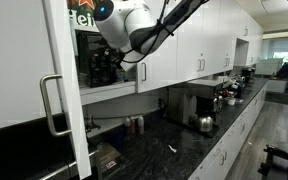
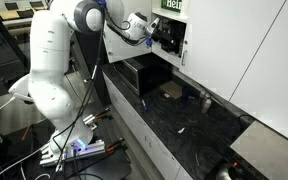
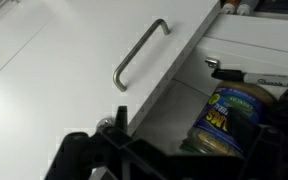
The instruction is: Open the top right cupboard door
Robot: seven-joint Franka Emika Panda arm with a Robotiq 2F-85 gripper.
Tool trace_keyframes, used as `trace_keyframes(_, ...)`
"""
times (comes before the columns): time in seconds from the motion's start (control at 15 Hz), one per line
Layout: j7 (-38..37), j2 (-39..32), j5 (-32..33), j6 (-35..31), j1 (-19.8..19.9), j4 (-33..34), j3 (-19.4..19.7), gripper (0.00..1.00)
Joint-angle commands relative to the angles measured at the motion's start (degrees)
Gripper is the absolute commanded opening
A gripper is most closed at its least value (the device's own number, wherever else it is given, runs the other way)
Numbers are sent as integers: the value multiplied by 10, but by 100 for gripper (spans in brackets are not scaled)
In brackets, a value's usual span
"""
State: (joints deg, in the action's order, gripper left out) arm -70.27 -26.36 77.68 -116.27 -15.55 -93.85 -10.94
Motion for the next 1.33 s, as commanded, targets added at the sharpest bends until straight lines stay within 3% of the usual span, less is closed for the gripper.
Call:
trace_keyframes(0.0, 2, 0, -4, 0, -7, 2, 7, 100)
trace_keyframes(0.47, 4, -43, 7, 13, -11, 44, 18, 100)
trace_keyframes(0.87, -28, -89, 60, 89, -42, 98, 45, 100)
trace_keyframes(1.27, -57, -115, 129, 165, -71, 126, 44, 100)
